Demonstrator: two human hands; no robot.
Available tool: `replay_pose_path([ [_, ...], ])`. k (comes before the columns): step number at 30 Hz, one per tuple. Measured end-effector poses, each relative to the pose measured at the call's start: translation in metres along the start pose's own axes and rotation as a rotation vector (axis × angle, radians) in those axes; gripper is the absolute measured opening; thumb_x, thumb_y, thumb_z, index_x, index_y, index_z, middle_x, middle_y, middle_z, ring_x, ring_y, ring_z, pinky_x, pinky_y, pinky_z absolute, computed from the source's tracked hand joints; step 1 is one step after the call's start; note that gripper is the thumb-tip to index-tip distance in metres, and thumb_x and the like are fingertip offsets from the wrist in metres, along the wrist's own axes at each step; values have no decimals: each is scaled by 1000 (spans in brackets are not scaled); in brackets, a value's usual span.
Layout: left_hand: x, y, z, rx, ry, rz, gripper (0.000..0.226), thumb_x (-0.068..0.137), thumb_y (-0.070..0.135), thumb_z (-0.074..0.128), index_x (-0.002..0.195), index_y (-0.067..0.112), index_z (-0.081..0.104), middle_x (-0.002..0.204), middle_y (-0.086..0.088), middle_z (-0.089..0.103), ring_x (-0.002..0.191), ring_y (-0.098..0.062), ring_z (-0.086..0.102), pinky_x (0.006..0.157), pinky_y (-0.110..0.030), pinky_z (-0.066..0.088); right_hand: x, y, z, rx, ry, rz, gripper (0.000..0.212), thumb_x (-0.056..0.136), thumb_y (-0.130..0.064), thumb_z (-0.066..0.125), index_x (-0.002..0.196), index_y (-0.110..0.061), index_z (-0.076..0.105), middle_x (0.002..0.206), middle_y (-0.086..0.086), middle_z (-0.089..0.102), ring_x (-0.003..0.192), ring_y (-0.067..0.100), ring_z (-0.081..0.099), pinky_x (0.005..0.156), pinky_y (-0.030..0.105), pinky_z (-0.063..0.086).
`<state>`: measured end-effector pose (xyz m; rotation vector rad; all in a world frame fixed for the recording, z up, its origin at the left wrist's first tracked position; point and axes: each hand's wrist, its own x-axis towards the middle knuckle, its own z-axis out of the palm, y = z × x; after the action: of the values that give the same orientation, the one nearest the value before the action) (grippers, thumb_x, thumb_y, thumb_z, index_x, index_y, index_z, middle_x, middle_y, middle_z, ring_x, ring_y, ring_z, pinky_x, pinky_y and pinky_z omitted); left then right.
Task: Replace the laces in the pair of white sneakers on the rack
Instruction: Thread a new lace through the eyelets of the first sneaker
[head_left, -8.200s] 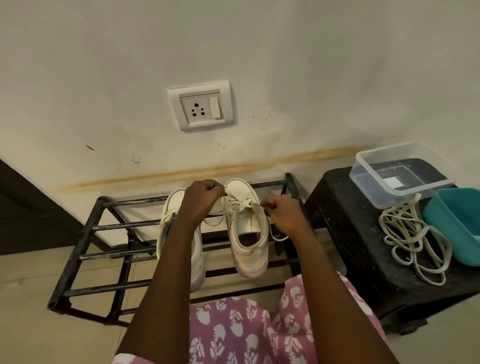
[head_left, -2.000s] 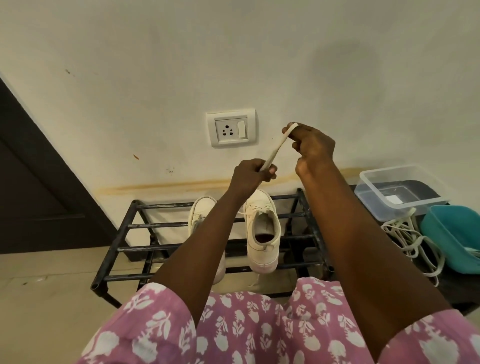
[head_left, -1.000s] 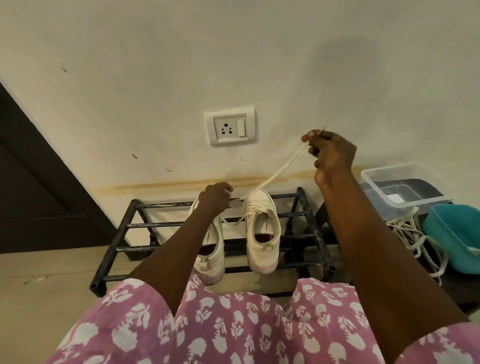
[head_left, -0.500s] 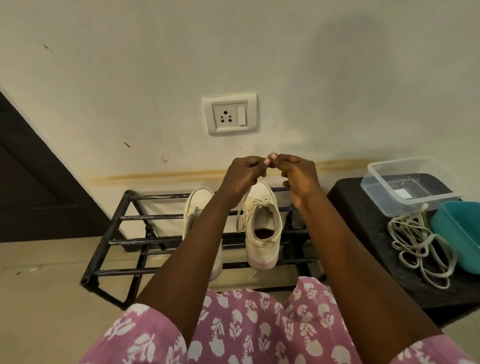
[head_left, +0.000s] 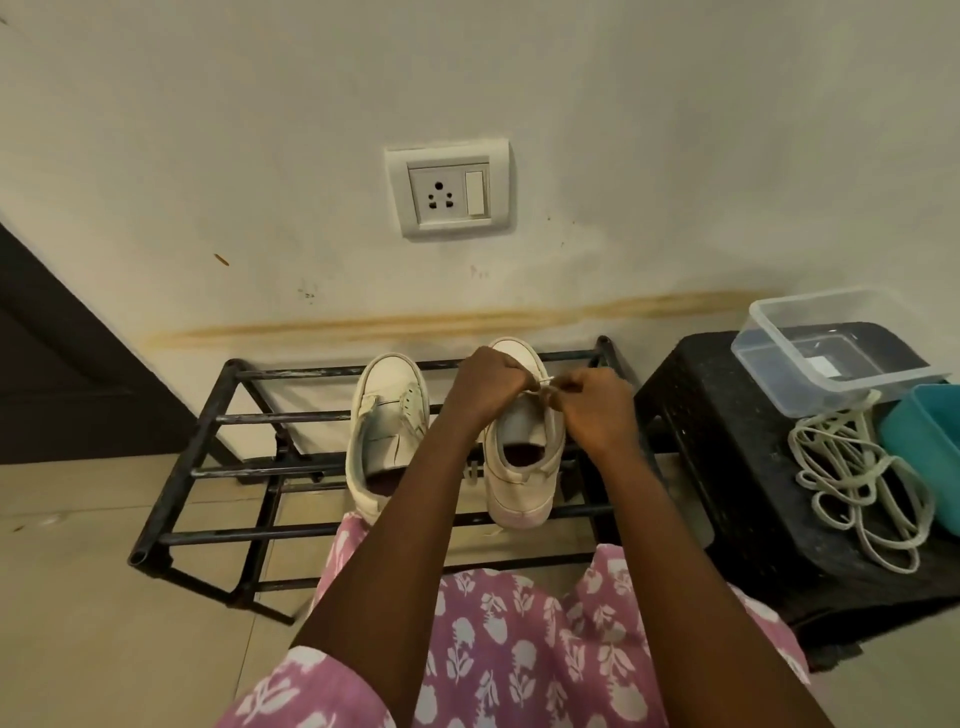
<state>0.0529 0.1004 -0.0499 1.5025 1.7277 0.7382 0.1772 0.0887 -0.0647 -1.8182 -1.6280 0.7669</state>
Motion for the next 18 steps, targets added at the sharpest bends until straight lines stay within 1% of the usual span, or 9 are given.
replay_pose_path([
  [2,1,-3,0,30,1,-5,22,76,13,67,73,-8,70,62,-19,58,60,-23,48,55,-27,36,3,5,-5,132,15,88,15,82,-5,68,96,-6,73,96,11,71,90,22,65,85,40,55],
  [3,1,-4,1,25,-5,-3,23,76,13,67,70,-10,68,57,-16,52,58,-21,42,54,-28,33,4,6,-7,225,17,140,10,81,-2,69,89,-6,73,93,13,71,88,24,66,84,43,55],
  [4,0,-4,2,6,-14,-1,24,76,12,67,71,-11,68,58,-15,51,59,-19,41,56,-28,32,5,8,-9,321,14,195,10,80,1,68,80,-8,72,88,14,70,84,26,66,81,45,56],
  [5,-1,-5,3,-13,-16,8,22,76,12,67,74,-10,70,59,-14,53,60,-19,42,57,-28,33,5,10,-11,399,11,245,18,80,4,67,71,-12,69,85,14,69,81,27,66,78,46,57],
  [7,-2,-4,4,-30,-15,41,15,76,11,69,76,-3,74,54,-7,56,58,-16,45,57,-27,35,5,13,-13,513,-4,312,26,81,7,64,66,-14,65,82,14,68,83,31,67,76,46,58],
  [9,-2,-3,5,-32,-18,57,11,76,11,70,76,3,76,50,3,55,54,-12,44,55,-26,35,7,15,-12,559,-21,342,24,83,7,63,69,-13,66,81,11,67,89,32,67,77,47,57],
  [12,0,-3,6,-13,-10,49,9,75,12,70,73,6,76,43,11,51,49,-6,42,51,-23,34,8,16,-10,586,-18,362,21,84,7,62,73,-11,67,85,12,67,91,31,66,78,46,57],
  [15,-1,-2,6,7,-2,58,12,75,11,69,68,3,74,43,7,49,48,-8,40,52,-24,33,8,15,-9,614,-11,372,14,85,7,59,85,-4,69,91,14,67,91,29,66,72,39,56],
  [18,-1,-1,5,3,-1,69,17,75,11,68,60,6,71,45,5,49,49,-9,40,53,-25,33,8,17,-11,644,-22,379,16,88,8,55,94,1,67,94,16,66,93,29,65,68,35,55],
])
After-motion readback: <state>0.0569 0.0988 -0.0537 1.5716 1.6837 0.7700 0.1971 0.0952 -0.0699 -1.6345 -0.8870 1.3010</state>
